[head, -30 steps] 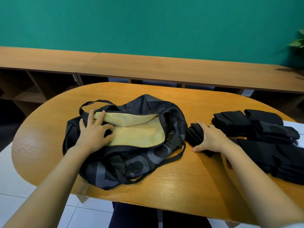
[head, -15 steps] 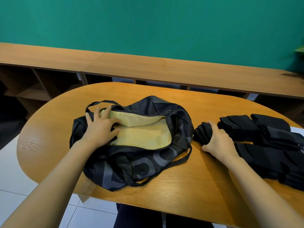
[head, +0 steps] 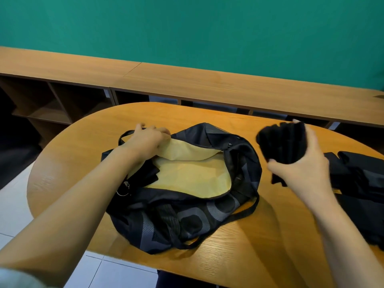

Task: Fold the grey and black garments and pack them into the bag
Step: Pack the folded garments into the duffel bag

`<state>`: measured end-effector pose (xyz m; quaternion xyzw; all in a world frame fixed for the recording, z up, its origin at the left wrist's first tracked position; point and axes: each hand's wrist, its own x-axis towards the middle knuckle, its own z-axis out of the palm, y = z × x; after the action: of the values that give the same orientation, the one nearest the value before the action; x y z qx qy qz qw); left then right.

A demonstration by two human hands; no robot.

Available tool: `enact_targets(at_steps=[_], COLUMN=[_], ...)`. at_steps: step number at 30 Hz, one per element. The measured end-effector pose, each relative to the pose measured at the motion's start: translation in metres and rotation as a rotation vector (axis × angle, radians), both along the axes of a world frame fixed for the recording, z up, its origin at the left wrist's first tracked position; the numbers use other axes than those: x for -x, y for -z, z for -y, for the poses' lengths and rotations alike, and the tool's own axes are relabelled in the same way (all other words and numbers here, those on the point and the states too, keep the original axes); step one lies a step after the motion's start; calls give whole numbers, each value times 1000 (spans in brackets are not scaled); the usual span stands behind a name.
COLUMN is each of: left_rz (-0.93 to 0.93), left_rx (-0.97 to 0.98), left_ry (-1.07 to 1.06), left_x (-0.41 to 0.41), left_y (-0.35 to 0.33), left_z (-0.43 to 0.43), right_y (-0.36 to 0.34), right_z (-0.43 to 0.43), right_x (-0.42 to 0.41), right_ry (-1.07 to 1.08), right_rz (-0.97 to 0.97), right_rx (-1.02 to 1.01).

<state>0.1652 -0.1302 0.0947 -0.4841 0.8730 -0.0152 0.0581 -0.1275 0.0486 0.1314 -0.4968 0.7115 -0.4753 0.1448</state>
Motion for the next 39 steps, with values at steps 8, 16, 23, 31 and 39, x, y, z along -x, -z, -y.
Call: enact_targets(at_steps=[8,16,23,31,39], left_rz=[-517,-608,-576,-624,-573], left_rx=[175,204,66,58,6], left_ry=[-3,38,12,30,-84], left_x=[-4,-4,-34,-37,-43], left_y=[-26,-38,-21,-24,-16], left_z=[18,22,24,20,11], right_y=[33,71,89,113,111], right_z=[69,150,149,151,115], right_x=[-120,-170,-183,-188,-174], right_ry=[-428,-378,-483,-394,-511], right_rz=[-2,-224,-253,-94,-475], right_rx=[-205,-399,-511,-328,-170])
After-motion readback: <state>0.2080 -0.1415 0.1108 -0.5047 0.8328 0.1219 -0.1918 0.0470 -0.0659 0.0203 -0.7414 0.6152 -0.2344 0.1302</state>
